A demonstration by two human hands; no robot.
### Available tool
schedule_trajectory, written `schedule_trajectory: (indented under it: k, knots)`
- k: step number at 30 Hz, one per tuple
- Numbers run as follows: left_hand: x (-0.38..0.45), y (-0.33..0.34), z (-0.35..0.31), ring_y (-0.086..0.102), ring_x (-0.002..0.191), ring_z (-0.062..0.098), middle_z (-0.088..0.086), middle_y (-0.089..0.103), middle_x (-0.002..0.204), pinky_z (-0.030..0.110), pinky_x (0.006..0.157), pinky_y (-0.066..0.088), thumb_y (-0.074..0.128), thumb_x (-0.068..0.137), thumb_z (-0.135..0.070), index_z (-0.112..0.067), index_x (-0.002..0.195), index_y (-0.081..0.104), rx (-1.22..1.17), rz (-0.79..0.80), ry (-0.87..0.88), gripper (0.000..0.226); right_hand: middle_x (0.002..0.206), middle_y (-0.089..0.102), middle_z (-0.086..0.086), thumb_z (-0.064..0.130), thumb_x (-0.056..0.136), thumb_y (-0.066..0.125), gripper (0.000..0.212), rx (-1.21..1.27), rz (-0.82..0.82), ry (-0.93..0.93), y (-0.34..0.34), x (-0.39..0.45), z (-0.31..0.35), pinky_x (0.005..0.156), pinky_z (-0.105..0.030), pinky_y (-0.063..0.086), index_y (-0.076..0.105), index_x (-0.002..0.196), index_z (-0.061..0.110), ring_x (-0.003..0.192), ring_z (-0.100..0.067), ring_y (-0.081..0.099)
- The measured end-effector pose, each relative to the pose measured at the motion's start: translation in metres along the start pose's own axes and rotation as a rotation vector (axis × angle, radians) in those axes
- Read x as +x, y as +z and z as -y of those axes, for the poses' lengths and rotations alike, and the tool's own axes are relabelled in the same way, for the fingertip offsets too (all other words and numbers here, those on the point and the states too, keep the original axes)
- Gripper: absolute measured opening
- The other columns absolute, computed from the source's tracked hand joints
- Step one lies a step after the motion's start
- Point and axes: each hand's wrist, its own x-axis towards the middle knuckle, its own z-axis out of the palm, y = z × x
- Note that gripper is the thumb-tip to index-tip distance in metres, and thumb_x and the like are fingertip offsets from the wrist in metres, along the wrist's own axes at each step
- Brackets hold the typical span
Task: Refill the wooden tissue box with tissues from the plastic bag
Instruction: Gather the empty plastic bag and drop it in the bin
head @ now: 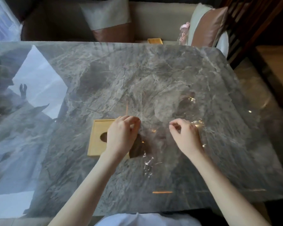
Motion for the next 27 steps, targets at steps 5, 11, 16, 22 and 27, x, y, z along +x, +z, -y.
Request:
schedule_trajectory:
  k: [5,11,16,22,27]
  knots:
    - [0.029,0.061,-0.017,0.059,0.103,0.033,0.013,0.067,0.111,0.038,0.083,0.047,0.055,0.088,-0.020,-0.007,0.107,0.065,0.025,0.138,-0.013,0.026,0.100,0.071,-0.011,0.013,0.088,0.052,0.024,0.003,-0.005,0.235,-0.028,0.015,-0.058,0.081,-0.033,0.044,0.063,0.110,0.009,0.095,-0.031,0.062]
    - [0.035,0.114,0.008,0.048,0.125,0.033,0.017,0.052,0.135,0.041,0.103,0.038,0.054,0.088,-0.021,-0.001,0.126,0.052,0.126,0.277,-0.018,0.043,0.140,0.048,-0.012,0.008,0.093,0.043,0.038,-0.133,0.159,0.148,-0.015,0.036,-0.126,0.110,-0.031,0.024,0.048,0.130,0.006,0.131,-0.026,0.040]
    - [0.023,0.133,0.032,0.018,0.138,0.018,0.011,0.037,0.147,0.034,0.112,0.014,0.023,0.081,-0.049,-0.005,0.135,0.042,0.194,0.385,0.016,0.072,0.155,0.020,0.000,0.020,0.096,0.040,0.050,-0.275,0.384,0.022,-0.001,0.035,-0.153,0.116,-0.036,0.005,0.027,0.144,0.018,0.144,-0.013,0.014]
    - [0.024,0.134,0.034,0.035,0.135,0.023,0.009,0.045,0.141,0.038,0.110,0.017,0.046,0.081,-0.036,-0.008,0.127,0.052,0.205,0.340,0.010,0.054,0.129,0.060,-0.008,0.022,0.085,0.051,0.034,-0.271,0.153,-0.050,0.013,0.026,-0.164,0.106,-0.046,0.032,0.063,0.116,0.014,0.121,-0.024,0.054]
    - [0.035,0.129,0.028,0.057,0.117,0.026,0.010,0.065,0.121,0.054,0.110,0.018,0.053,0.081,-0.026,-0.010,0.108,0.067,0.356,0.325,0.112,0.035,0.097,0.074,-0.003,0.018,0.077,0.062,0.013,-0.270,0.034,-0.066,0.012,0.035,-0.164,0.092,-0.033,0.030,0.072,0.085,0.016,0.092,-0.023,0.067]
